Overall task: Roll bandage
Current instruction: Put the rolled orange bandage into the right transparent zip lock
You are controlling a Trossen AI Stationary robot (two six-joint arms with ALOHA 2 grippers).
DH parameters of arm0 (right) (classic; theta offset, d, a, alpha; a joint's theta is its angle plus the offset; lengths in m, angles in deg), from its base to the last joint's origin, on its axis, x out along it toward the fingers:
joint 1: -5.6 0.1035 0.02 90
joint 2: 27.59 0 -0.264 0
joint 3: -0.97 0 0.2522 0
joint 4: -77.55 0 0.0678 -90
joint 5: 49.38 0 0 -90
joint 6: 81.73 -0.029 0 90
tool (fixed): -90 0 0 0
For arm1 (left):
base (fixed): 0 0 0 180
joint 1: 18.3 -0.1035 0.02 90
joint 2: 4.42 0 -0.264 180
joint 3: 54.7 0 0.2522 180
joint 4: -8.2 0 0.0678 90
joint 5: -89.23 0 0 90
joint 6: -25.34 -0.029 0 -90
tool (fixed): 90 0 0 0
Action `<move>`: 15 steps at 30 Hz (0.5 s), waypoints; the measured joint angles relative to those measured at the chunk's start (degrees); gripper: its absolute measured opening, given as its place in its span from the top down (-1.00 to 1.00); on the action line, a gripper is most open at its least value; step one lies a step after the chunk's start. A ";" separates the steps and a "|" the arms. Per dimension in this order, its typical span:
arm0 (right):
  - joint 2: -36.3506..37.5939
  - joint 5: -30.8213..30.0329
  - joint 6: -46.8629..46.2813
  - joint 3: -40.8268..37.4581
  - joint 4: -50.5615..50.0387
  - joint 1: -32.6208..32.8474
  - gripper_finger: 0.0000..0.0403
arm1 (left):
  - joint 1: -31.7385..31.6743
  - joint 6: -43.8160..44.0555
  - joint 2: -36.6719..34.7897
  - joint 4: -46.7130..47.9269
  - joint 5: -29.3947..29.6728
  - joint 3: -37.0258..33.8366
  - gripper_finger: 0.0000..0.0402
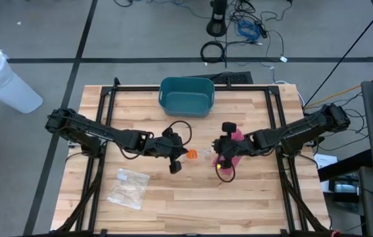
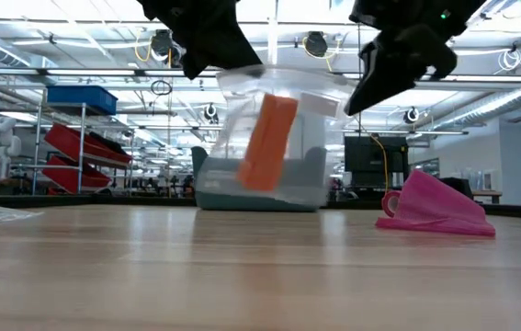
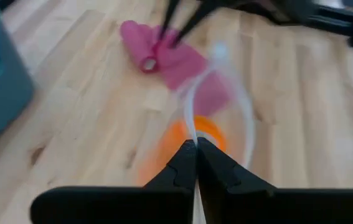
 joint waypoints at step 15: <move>0.08 -11.58 -32.78 -21.18 35.51 7.20 0.47 | -0.03 9.01 10.11 -9.66 17.42 -0.02 0.97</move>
